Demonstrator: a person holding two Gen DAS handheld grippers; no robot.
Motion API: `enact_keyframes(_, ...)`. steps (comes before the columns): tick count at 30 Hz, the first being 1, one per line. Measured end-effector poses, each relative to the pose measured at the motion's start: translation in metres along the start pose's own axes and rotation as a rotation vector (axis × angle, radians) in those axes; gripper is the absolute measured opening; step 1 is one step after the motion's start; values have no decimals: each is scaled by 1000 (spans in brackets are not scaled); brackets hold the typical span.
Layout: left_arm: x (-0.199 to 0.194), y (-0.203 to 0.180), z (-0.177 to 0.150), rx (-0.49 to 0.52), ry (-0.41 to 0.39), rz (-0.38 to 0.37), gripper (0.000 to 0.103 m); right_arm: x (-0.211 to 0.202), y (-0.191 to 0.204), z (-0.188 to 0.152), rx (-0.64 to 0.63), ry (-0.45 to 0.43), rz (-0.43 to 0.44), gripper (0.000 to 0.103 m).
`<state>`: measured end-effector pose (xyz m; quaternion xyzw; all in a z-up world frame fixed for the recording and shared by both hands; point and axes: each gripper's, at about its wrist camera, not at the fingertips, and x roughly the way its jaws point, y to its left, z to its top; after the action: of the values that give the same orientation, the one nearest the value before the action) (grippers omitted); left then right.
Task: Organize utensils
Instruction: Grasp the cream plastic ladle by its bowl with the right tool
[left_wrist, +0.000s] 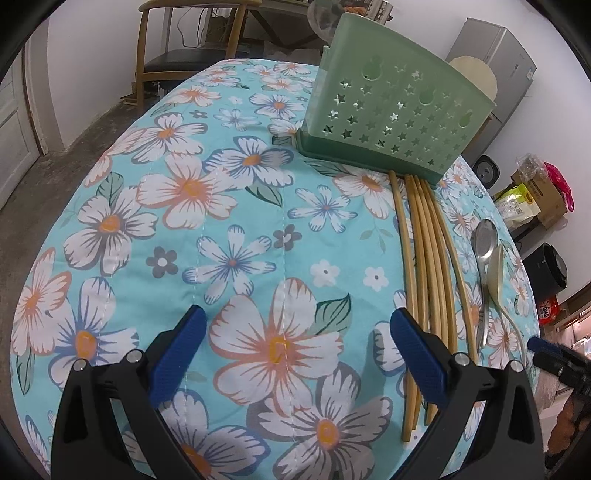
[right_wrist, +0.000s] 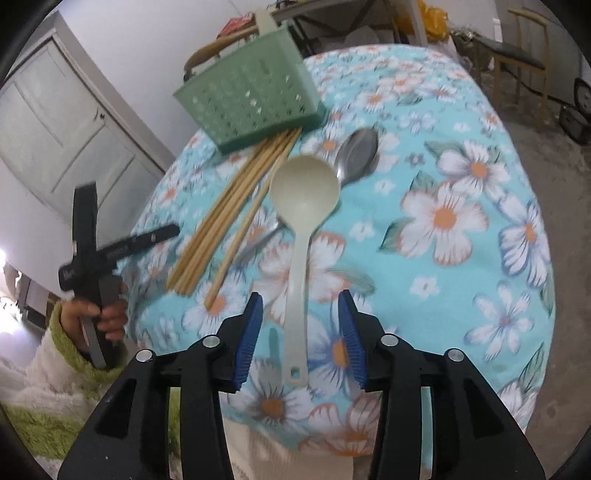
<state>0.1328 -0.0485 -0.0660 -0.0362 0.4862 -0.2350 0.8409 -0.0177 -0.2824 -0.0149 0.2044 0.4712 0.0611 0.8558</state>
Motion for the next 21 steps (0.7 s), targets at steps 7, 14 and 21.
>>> enact_keyframes(7,0,-1,-1,18,-1,10,98,15,-25,33,115,-90,54,43)
enact_keyframes(14,2,-4,-1,47,2,29,97,27,-26,69,46,-152,58,36)
enact_keyframes(21,4,-9,-3,62,-3,51,97,49,-19,94,-110,-72,157,36)
